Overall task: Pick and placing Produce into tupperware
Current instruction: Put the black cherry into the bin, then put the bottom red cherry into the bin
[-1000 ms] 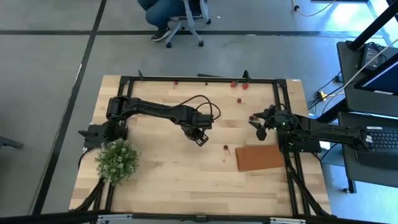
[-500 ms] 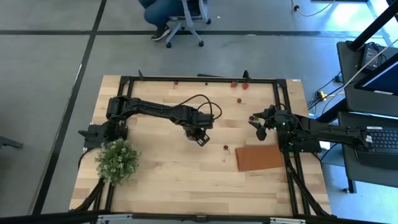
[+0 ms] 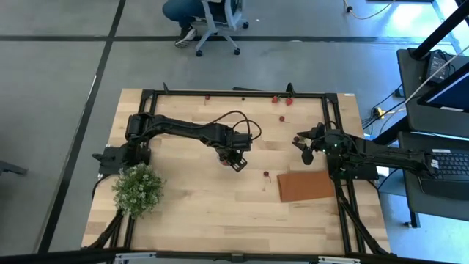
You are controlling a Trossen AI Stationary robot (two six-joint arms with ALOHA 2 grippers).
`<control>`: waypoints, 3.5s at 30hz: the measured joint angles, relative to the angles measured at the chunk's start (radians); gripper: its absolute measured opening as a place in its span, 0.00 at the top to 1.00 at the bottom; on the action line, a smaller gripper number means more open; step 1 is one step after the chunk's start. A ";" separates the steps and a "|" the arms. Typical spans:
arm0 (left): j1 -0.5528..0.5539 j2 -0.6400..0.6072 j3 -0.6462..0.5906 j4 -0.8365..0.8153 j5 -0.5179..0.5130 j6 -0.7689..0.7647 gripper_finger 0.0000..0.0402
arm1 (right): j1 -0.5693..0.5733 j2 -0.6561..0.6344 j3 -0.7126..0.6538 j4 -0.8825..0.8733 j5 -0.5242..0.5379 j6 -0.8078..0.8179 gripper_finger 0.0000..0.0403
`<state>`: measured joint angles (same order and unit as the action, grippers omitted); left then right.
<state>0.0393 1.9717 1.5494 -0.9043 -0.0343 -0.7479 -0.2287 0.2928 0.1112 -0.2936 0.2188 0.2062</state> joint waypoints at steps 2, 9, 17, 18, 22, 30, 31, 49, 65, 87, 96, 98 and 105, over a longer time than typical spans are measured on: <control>0.002 0.000 0.000 0.000 0.000 0.000 0.59 | 0.000 0.000 0.000 0.000 0.000 0.001 0.40; 0.011 -0.026 0.002 -0.003 -0.019 0.044 0.47 | 0.000 0.000 0.000 0.001 -0.001 0.027 0.40; -0.053 -0.249 0.037 0.077 -0.349 0.171 0.47 | 0.001 0.000 0.000 0.097 -0.075 -0.002 0.40; -0.065 -0.280 0.033 0.103 -0.392 0.202 0.47 | 0.001 0.000 0.000 0.119 -0.101 -0.002 0.40; -0.092 -0.390 -0.026 0.184 -0.463 0.347 0.47 | 0.002 0.007 0.017 0.155 -0.165 -0.002 0.40; -0.074 -0.635 -0.490 0.669 -0.290 0.471 0.47 | 0.003 0.157 0.164 0.152 -0.168 -0.083 0.40; -0.074 -0.666 -0.560 0.759 -0.265 0.488 0.47 | 0.003 0.189 0.189 0.146 -0.169 -0.081 0.40; -0.085 -0.914 -1.245 1.394 -0.297 0.462 0.47 | 0.291 0.963 0.607 -0.064 -0.187 -0.090 0.40; -0.095 -0.934 -1.312 1.341 -0.297 0.528 0.47 | 0.459 1.396 0.733 0.009 -0.048 0.077 0.40; -0.094 -1.054 -1.542 1.413 -0.374 0.440 0.47 | 0.459 1.440 0.773 -0.130 -0.056 0.257 0.49; -0.094 -1.054 -1.542 1.412 -0.376 0.443 0.47 | 0.459 1.440 0.771 -0.122 -0.051 0.257 0.74; -0.094 -1.054 -1.542 1.412 -0.376 0.443 0.47 | 0.458 1.440 0.771 -0.121 -0.049 0.260 0.79; -0.094 -1.054 -1.542 1.412 -0.376 0.443 0.47 | 0.445 1.448 0.863 -0.142 -0.056 0.212 0.87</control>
<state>-0.0546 0.9180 0.0074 0.5079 -0.4104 -0.3050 0.2162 1.7410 0.9743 -0.4358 0.1632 0.4180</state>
